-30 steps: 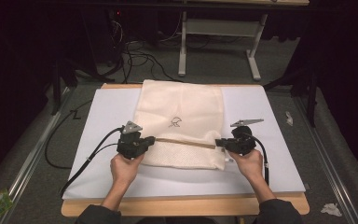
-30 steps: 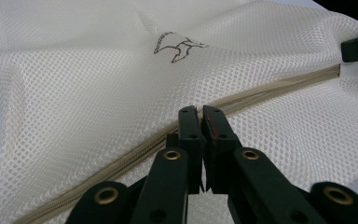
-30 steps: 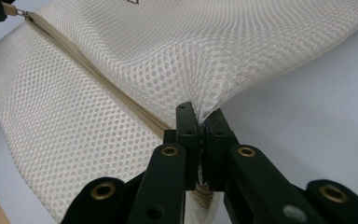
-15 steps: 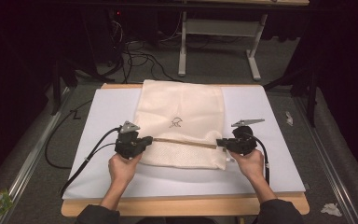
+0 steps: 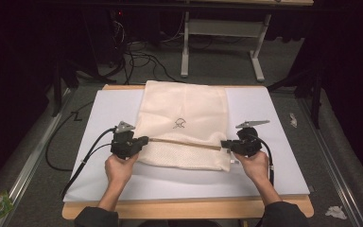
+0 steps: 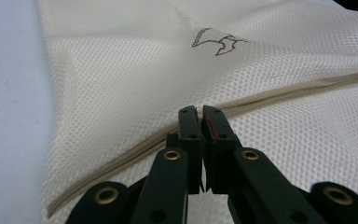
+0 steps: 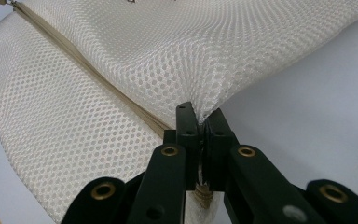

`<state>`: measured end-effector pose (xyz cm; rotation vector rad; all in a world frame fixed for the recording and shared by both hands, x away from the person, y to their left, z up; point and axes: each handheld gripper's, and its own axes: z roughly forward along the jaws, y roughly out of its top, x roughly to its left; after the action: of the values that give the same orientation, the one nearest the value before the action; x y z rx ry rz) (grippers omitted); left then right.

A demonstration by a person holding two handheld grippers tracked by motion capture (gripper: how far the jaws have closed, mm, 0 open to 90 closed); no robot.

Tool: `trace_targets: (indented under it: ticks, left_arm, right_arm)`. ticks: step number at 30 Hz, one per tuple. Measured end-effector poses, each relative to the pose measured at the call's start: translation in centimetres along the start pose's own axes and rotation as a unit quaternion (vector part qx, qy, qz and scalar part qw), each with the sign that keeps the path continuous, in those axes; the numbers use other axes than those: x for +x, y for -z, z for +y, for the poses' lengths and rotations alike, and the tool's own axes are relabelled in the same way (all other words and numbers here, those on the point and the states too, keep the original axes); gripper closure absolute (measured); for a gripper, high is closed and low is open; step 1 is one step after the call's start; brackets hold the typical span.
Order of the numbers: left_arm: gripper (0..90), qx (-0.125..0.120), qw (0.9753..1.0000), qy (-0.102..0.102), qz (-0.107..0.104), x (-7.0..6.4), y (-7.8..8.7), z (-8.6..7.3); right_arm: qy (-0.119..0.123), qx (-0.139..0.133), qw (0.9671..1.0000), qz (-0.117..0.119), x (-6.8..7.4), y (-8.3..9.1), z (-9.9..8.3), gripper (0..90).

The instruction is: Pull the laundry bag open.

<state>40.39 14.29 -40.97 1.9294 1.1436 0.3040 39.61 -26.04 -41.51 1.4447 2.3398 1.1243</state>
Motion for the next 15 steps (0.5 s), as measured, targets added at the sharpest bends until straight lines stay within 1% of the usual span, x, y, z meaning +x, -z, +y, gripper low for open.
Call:
trace_targets:
  ticks: [1, 3, 10, 11, 12, 15]
  left_arm:
    - [87.6, -0.001, 1.0, 0.005, 0.002, 0.3, 0.16, -0.08]
    - [87.6, -0.001, 1.0, 0.007, -0.001, 0.45, 0.28, -0.13]
    - [87.5, -0.002, 1.0, 0.006, 0.0, 0.62, 0.24, -0.17]
    - [87.6, -0.003, 0.9999, 0.0, 0.013, 0.6, 0.18, -0.21]
    - [87.6, -0.002, 0.9998, -0.002, 0.017, 0.67, 0.18, -0.26]
    - [87.5, -0.001, 0.9998, -0.003, 0.019, 0.81, 0.23, -0.37]
  right_arm:
    - [0.0, 0.0, 1.0, -0.001, -0.05, 0.03, -0.01, 88.5]
    - [-0.001, 0.0, 1.0, 0.001, -0.13, 0.04, -0.03, 88.6]
    - [-0.001, -0.001, 1.0, 0.002, -0.06, -0.06, 0.02, 88.6]
    - [0.0, 0.0, 1.0, 0.001, -0.06, -0.08, 0.01, 88.6]
    - [0.0, 0.001, 1.0, 0.0, -0.1, -0.11, 0.01, 88.6]
    - [-0.002, 0.003, 1.0, -0.002, -0.23, -0.08, -0.06, 88.6]
